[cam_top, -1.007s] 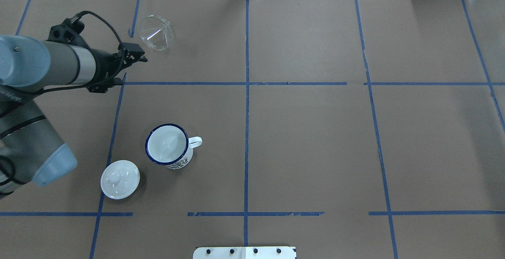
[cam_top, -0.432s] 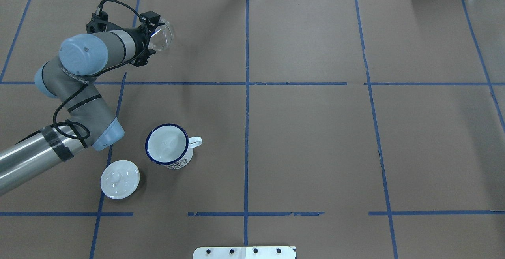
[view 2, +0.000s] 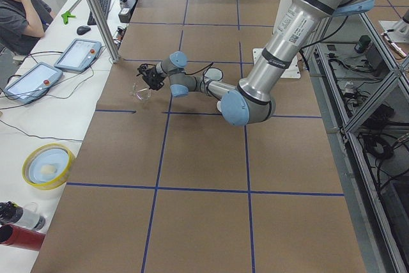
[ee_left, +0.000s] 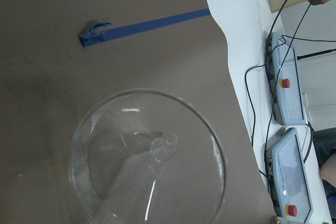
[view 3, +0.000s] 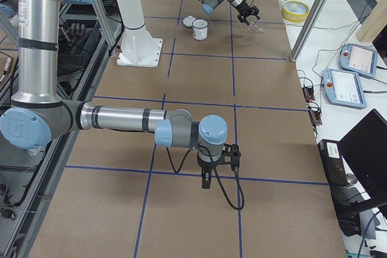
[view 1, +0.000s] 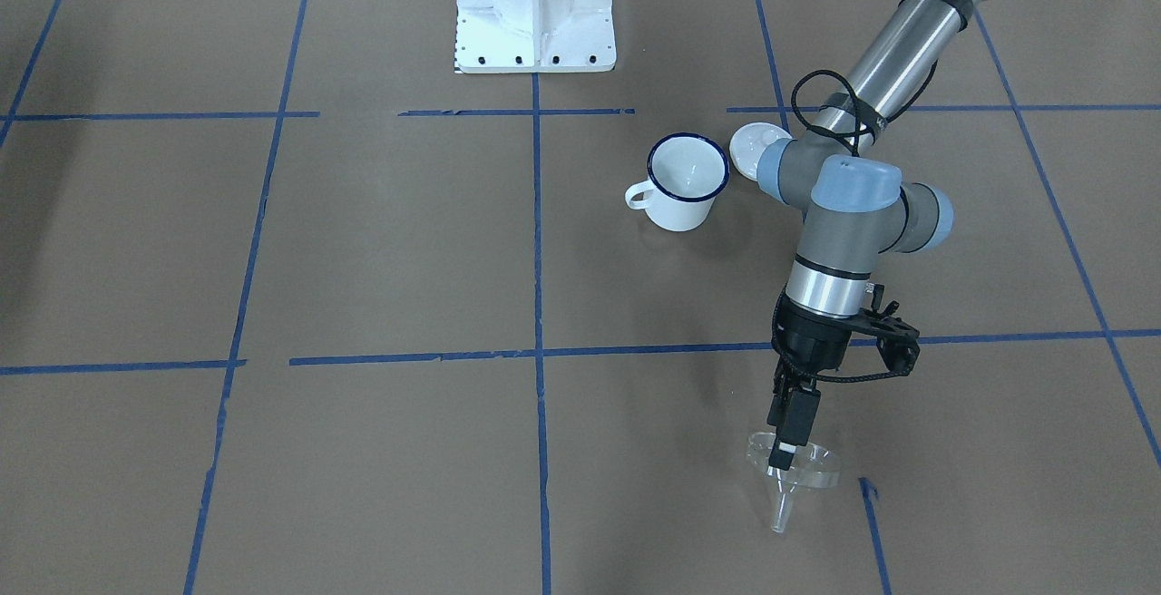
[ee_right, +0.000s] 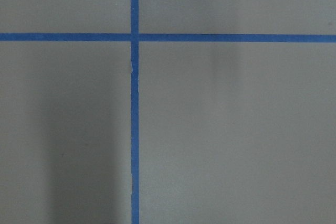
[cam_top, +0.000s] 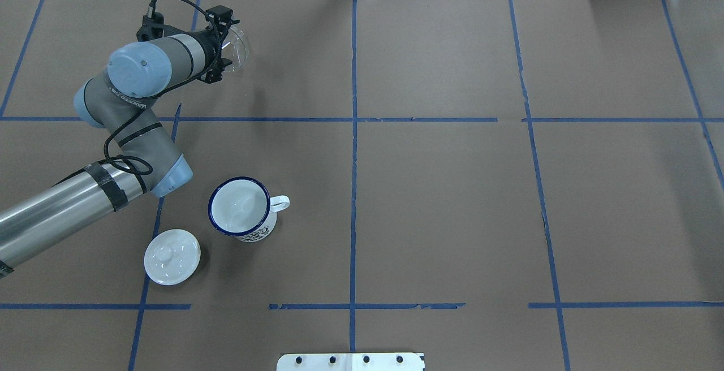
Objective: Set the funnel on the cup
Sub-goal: 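Grasp the clear glass funnel with the left gripper and lift it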
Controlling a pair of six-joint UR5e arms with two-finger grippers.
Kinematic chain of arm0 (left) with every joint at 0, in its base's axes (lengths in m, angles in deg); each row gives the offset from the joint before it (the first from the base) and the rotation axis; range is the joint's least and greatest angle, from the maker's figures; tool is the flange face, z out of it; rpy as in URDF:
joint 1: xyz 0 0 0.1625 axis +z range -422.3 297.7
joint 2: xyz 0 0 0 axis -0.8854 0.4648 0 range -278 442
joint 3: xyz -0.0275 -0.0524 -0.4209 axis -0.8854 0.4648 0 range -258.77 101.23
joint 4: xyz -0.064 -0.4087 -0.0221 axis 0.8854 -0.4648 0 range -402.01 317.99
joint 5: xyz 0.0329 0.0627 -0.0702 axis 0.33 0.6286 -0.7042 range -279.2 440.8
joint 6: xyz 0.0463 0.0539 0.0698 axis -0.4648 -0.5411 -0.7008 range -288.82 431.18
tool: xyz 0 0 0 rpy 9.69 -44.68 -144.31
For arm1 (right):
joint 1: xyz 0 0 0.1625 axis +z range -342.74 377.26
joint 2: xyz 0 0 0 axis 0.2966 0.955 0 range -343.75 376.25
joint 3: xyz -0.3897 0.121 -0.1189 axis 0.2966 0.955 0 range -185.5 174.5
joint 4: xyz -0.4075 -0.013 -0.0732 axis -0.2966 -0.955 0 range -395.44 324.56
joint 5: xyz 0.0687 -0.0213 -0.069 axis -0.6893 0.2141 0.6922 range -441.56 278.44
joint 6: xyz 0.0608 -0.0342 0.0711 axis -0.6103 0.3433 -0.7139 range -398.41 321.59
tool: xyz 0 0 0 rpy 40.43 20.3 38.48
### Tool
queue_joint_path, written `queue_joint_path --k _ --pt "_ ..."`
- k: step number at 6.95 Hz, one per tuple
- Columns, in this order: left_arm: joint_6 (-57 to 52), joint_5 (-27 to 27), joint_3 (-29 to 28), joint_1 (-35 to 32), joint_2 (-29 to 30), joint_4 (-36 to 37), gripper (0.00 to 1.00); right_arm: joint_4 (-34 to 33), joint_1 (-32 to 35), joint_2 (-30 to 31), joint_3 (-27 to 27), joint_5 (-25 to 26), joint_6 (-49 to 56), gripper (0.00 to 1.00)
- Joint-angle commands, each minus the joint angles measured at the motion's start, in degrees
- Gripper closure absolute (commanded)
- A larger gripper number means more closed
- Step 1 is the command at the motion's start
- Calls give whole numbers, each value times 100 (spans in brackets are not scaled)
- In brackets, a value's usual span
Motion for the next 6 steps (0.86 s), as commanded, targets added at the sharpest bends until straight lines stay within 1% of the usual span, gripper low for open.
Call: queue_joint_path --k 1,2,4,5,6 --pt "27 4 -326 -128 165 -124 16 0 0 0 0 0 0 0" --pt "27 4 -362 -190 165 -211 28 0 0 0 0 0 0 0" --pt "26 4 -423 -217 165 -282 30 0 0 0 0 0 0 0" --pt "18 4 -423 -225 165 -335 35 0 0 0 9 0 0 0" --pt "26 4 -423 -234 174 -335 48 0 0 0 0 0 0 0"
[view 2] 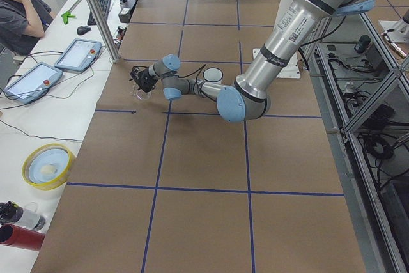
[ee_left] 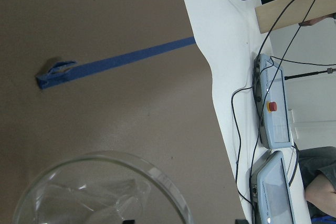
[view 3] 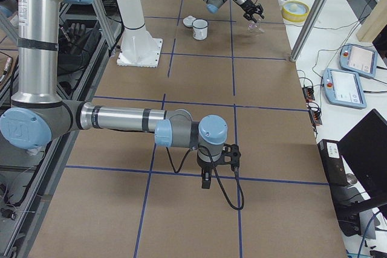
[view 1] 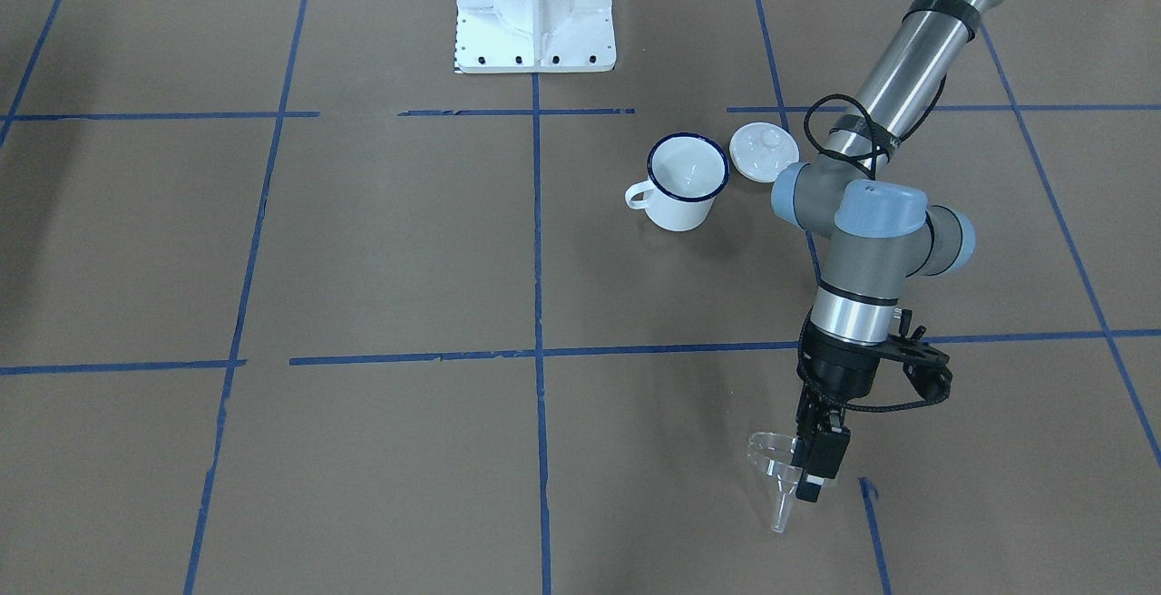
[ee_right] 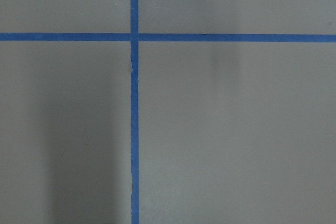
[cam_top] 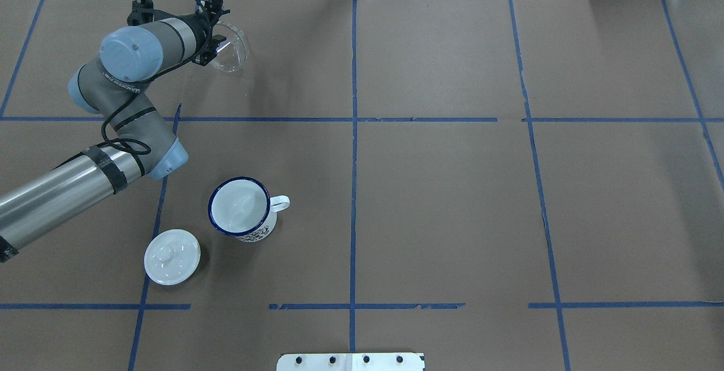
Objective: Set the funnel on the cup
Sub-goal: 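Grasp the clear glass funnel with the left gripper and lift it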
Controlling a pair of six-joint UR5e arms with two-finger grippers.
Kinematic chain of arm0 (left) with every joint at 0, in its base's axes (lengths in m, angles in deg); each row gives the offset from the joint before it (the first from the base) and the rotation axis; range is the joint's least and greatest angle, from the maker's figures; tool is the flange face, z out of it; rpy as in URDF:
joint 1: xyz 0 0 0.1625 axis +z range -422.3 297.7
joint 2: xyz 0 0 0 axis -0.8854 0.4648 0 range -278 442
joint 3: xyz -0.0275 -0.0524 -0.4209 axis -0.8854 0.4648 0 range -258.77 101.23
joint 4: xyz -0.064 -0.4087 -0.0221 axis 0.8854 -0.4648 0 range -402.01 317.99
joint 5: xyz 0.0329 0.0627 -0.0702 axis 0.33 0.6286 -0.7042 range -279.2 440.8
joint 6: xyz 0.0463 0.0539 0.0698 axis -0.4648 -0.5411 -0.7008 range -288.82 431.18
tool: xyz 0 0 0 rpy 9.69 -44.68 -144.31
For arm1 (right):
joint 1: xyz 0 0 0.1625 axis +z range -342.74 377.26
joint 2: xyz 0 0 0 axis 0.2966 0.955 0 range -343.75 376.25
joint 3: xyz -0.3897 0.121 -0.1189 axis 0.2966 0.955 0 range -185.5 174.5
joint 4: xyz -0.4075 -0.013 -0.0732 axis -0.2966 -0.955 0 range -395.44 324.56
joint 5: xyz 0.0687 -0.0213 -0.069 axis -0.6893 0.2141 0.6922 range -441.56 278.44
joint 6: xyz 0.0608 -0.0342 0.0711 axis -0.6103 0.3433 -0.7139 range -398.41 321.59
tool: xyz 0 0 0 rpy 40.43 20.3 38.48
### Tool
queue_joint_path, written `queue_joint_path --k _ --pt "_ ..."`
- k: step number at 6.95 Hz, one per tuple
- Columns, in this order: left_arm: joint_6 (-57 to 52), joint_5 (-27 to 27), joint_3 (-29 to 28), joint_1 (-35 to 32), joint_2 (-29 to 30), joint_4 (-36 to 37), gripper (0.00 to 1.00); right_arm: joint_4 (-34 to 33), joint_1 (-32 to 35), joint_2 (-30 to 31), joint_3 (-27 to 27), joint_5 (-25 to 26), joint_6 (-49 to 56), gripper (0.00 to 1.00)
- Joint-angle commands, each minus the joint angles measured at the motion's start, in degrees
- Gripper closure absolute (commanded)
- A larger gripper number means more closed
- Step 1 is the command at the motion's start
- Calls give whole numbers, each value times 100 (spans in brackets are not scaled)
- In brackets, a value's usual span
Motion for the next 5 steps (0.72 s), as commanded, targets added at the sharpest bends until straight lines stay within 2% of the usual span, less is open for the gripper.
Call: queue_joint_path --k 1,2,5 --pt "5 0 -4 -14 -2 -23 88 0 0 0 -3 0 0 0" --pt "-4 0 -4 -14 -2 -32 100 0 0 0 -3 0 0 0" --pt "-13 0 110 -48 -2 -136 100 0 0 0 6 0 0 0"
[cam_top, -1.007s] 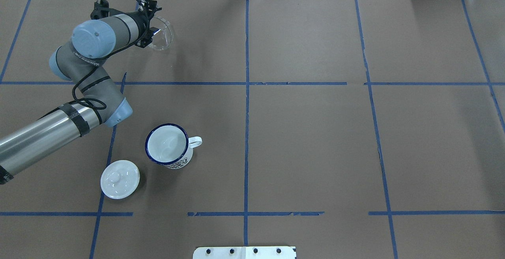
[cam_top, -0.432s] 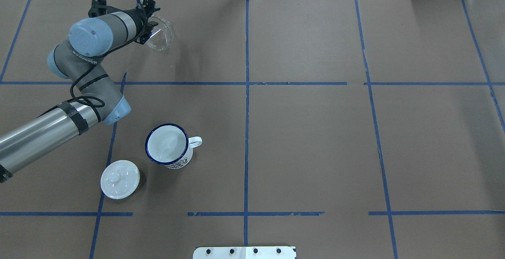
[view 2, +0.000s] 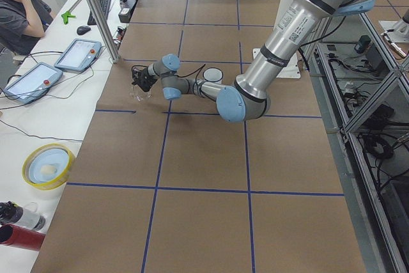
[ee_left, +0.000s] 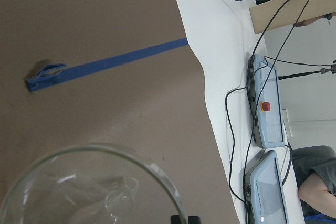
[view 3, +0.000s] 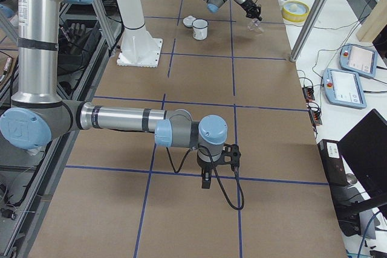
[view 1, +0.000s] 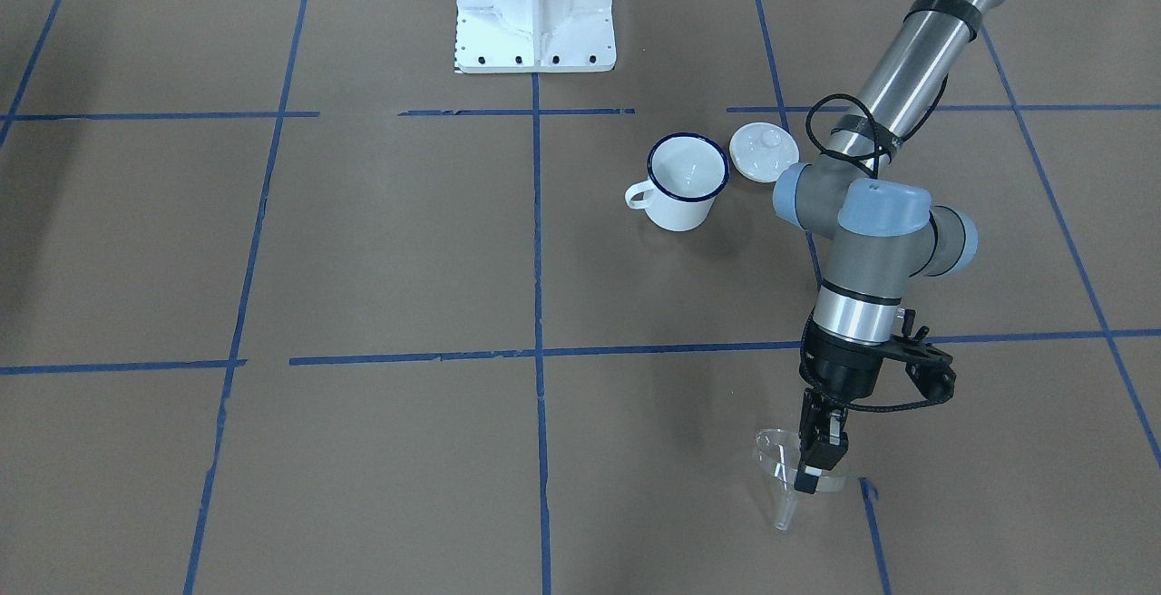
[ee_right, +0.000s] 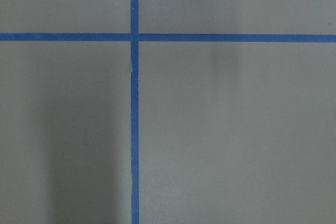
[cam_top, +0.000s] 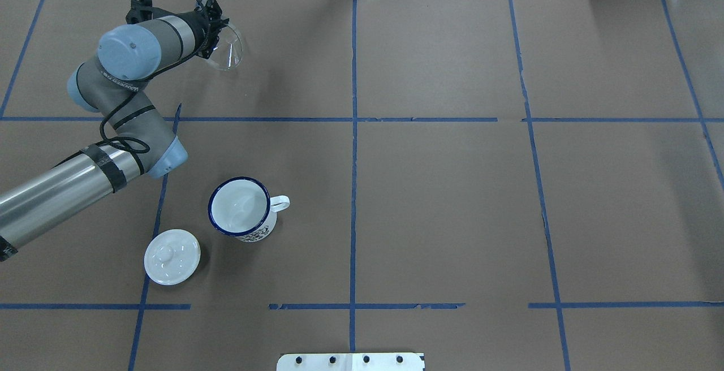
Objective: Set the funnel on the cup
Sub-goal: 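Grasp the clear glass funnel with the left gripper and lift it, then carry the funnel over the mug and lower it onto the rim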
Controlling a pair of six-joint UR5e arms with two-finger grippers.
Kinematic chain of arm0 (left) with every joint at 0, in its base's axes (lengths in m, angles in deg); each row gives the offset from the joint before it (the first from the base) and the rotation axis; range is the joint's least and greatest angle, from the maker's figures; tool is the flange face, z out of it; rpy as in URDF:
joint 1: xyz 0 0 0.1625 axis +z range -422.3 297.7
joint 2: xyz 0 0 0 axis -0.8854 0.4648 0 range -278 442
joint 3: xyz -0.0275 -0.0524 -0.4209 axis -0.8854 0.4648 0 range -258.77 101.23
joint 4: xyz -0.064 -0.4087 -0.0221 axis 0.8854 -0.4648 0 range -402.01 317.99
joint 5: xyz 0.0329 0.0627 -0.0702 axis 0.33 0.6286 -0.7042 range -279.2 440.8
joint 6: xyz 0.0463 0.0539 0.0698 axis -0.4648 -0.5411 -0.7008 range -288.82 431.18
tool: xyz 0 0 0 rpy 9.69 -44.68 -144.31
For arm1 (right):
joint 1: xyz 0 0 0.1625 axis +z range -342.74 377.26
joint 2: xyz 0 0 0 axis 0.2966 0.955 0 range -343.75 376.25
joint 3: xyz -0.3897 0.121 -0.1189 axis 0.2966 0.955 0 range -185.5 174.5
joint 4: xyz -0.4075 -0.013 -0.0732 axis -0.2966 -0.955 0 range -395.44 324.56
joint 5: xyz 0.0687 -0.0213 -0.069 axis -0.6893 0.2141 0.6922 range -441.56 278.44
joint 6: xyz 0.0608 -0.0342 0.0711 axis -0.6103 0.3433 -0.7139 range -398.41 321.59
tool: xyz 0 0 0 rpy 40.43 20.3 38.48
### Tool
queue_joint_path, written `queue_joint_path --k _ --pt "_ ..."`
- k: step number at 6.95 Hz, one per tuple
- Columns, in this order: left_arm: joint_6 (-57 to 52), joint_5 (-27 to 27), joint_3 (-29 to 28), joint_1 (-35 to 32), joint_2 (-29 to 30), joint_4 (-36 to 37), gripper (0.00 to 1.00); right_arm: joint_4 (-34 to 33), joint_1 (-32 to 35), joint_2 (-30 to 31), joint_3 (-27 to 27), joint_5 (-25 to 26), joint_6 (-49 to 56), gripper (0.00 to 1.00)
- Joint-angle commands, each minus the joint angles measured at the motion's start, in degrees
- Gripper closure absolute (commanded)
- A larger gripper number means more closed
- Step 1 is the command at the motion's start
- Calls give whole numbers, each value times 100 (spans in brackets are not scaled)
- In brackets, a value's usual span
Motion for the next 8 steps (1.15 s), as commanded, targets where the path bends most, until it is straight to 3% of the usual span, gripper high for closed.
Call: queue_joint_path --k 1,3,6,8 --pt "-10 -17 353 -117 -9 -76 100 0 0 0 -1 0 0 0" --pt "-106 -235 1248 -258 -26 176 100 0 0 0 -1 0 0 0" --pt "-107 -1227 3136 -276 -35 2613 100 0 0 0 -1 0 0 0" --pt "-752 -1913 4568 -250 87 5078 100 0 0 0 -1 0 0 0"
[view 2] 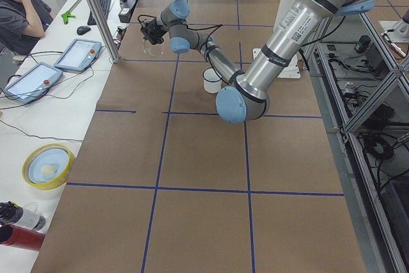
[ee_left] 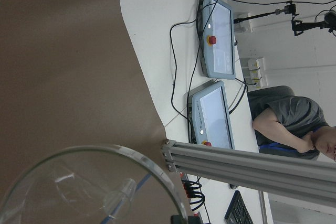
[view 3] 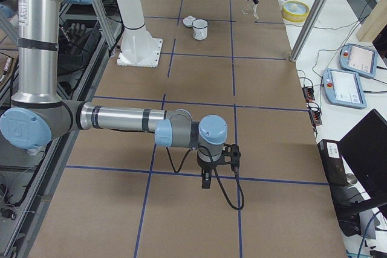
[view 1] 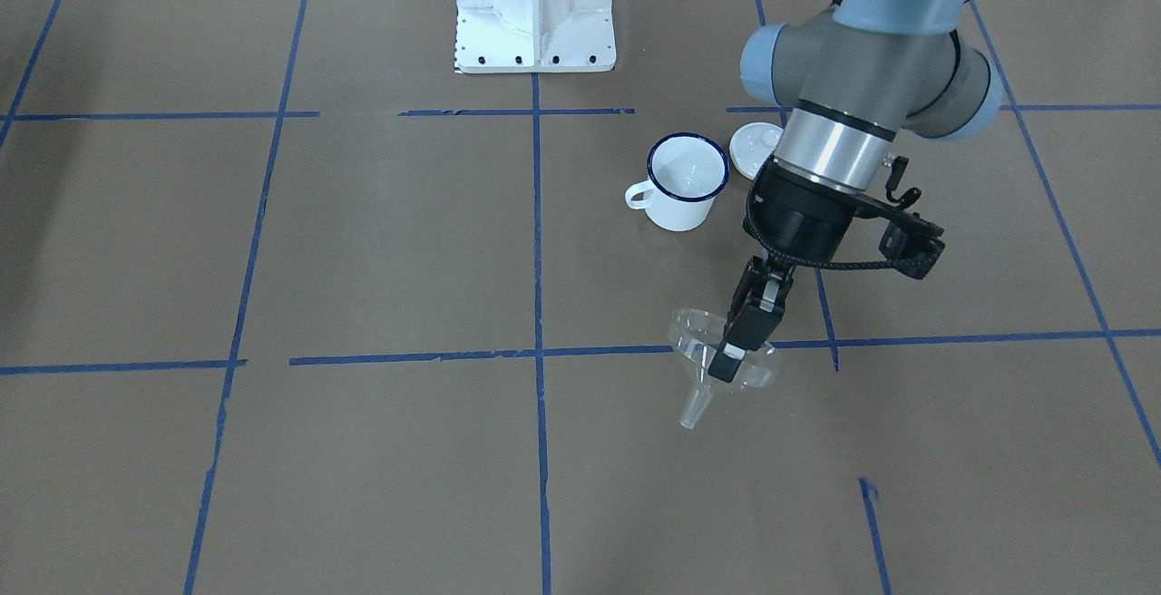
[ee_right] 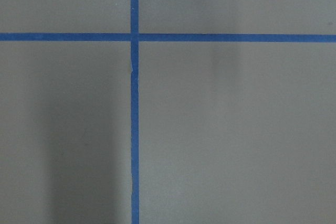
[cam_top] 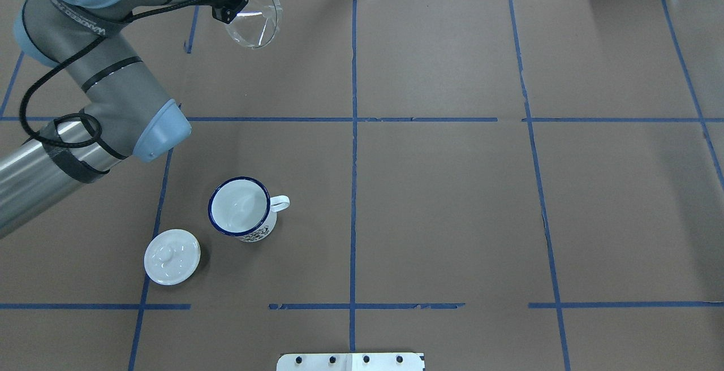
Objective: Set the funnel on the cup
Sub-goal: 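Carry the funnel over the mug and lower it onto the rim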
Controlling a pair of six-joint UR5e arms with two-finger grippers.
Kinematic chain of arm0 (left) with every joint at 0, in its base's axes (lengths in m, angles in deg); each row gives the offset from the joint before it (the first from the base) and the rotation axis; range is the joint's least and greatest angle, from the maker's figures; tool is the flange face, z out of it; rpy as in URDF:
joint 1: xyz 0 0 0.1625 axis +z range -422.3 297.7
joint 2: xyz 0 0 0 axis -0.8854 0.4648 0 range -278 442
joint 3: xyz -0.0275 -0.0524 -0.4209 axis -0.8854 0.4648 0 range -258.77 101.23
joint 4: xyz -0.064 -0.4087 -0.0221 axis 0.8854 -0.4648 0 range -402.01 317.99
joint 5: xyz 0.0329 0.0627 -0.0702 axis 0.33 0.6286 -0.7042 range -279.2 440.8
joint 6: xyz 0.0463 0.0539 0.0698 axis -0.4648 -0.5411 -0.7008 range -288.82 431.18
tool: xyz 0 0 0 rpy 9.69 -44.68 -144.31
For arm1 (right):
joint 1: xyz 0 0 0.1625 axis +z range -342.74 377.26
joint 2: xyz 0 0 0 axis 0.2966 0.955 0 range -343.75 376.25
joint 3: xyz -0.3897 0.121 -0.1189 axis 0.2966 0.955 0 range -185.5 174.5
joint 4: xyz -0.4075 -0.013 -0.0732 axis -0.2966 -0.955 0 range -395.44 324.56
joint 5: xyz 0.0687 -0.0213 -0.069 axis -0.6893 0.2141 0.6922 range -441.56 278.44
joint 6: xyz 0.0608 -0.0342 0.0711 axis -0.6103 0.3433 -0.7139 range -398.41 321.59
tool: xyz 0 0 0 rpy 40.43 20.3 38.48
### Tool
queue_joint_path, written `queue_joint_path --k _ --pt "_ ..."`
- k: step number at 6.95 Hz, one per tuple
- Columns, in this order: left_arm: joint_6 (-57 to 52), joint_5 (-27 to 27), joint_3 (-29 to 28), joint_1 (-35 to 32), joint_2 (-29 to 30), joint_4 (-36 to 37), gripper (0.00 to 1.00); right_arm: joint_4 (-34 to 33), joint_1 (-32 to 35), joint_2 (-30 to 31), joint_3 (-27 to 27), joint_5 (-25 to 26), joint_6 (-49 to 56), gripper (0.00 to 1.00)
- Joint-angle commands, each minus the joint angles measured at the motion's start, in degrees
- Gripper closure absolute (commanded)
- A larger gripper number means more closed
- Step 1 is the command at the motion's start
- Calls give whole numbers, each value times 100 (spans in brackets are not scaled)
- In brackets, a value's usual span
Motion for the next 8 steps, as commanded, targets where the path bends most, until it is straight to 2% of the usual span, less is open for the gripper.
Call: queue_joint_path --k 1,2,3,5,6,7,8 --pt "-743 -617 1378 26 153 2763 100 0 0 0 0 0 0 0" --pt "-1373 -854 1740 287 249 3994 100 0 0 0 0 0 0 0" --pt "-1892 -874 1822 594 424 4963 100 0 0 0 0 0 0 0" --pt "-3166 -1208 1692 886 1081 6547 100 0 0 0 0 0 0 0" --pt "-3581 -1261 1326 974 1250 6833 100 0 0 0 0 0 0 0" --pt "-4020 -1261 844 1053 1243 6802 100 0 0 0 0 0 0 0" --pt "-4320 -1270 795 1315 1130 6679 100 0 0 0 0 0 0 0"
